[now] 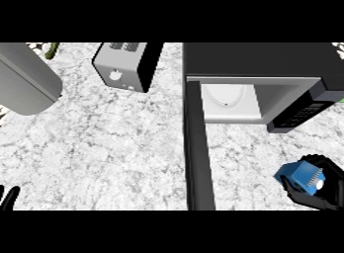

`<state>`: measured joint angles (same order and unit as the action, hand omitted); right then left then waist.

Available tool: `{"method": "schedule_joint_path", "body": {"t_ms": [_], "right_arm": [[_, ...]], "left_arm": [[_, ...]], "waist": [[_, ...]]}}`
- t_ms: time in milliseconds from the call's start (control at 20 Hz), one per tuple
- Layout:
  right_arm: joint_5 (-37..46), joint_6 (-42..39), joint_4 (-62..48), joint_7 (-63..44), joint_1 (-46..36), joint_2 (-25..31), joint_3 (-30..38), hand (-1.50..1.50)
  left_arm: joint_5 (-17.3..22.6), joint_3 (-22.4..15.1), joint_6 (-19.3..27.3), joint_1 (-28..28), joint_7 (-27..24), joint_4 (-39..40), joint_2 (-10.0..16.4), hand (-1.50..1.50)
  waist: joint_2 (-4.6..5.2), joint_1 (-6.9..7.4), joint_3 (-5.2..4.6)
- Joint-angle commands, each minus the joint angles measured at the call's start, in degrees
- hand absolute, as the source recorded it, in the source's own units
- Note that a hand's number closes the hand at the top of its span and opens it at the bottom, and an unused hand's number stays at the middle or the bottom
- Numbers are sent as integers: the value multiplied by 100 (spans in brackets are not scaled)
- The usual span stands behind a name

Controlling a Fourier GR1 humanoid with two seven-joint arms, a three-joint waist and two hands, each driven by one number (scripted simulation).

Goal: Pick up the milk, place it into the microwave and close the microwave

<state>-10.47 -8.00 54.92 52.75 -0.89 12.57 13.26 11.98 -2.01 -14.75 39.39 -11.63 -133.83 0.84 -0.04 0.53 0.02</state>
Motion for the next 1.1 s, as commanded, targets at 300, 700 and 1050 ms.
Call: {"method": "schedule_joint_path", "body": {"t_ms": [300, 700, 1050], "right_arm": [[7, -928, 902, -241, 226, 84, -609, 150], [414, 266, 3135, -1791, 528, -486, -1244, 150], [1052, 938, 2863, -2710, -482, -502, -1316, 150]], "left_arm": [[5, 110, -468, 468, -690, 380, -33, -150], [143, 42, -270, 462, -313, 61, -80, -150], [687, 765, -538, 110, -218, 366, 133, -150]], "waist": [[-17, -3, -7], [-18, -33, -8], [-3, 4, -5]]}}
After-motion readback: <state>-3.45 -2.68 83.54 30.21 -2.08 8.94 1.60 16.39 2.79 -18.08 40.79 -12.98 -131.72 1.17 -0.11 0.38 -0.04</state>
